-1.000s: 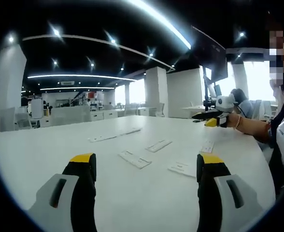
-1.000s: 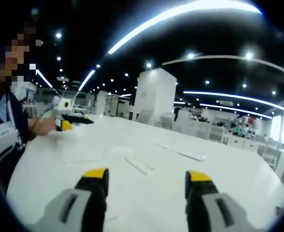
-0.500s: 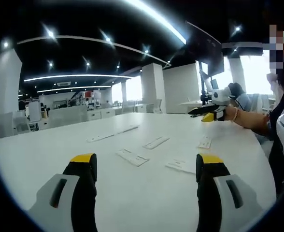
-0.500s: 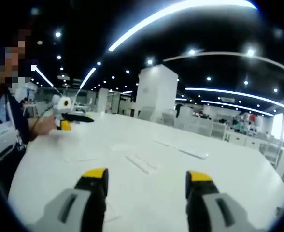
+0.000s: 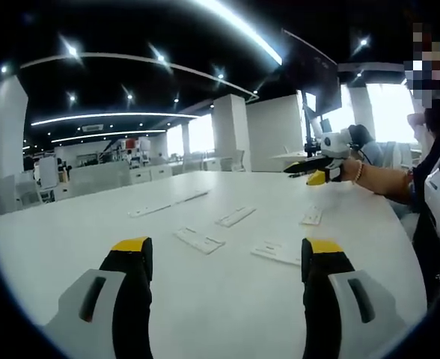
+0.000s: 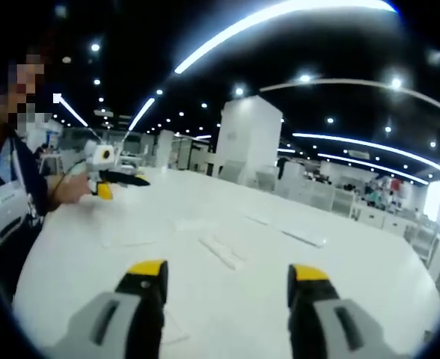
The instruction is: Locate the socket holder cover, grip the socket holder cover, clip it into the socket holder slot.
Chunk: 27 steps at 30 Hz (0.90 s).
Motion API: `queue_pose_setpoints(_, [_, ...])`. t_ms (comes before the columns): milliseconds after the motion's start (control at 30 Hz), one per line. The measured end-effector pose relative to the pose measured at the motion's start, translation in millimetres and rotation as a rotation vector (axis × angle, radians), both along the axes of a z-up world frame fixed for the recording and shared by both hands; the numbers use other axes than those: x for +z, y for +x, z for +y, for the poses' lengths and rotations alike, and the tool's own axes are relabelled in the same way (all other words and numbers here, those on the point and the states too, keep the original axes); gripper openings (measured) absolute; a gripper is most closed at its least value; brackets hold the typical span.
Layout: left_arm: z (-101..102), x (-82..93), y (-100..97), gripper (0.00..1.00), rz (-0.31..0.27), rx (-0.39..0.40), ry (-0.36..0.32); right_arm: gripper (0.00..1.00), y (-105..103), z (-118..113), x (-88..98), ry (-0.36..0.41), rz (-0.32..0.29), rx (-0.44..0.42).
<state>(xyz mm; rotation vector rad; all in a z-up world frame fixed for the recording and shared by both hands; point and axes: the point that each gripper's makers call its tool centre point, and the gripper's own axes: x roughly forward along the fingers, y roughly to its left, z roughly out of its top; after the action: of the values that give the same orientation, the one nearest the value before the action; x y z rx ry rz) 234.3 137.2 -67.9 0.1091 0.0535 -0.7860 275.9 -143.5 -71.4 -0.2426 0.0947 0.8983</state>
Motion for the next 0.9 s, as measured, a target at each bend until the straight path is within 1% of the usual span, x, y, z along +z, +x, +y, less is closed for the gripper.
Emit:
queue_pose_setpoints(133, [-3.0,0.6,-2.6,0.8,-0.003,-0.016,0.0,0.65,-0.9,2.7,0.6,0.008,0.006,0.013])
queue_pose_setpoints(267, [-3.3,0.4,-3.3,0.8,-0.002,-0.023,0.0,0.65,-2.6,5.3,-2.0,-0.034,0.007,0.03])
queue_pose_setpoints(433, [-3.7,-2.0,-3.2,0.8,0.007,-0.026,0.004,0.65,-6.3,9.0,3.6,-0.053,0.007,0.057])
queue_pose_setpoints(500, [-4.4,-1.9,-3.7,0.8,0.008,-0.029,0.003,0.65,-7.4,10.3,4.2,-0.068,0.002,0.063])
queue_pose_setpoints(767, [-5.9,-2.2,-5.3,0.8,0.01,-0.034,0.004,0.65,-11.0,14.9,3.2,-0.14,0.014,0.105])
queue_pose_setpoints(900, [-6.1,-2.2,-5.7,0.8,0.01,-0.035,0.006,0.65,-12.8,17.4,1.0,-0.196,0.023,0.135])
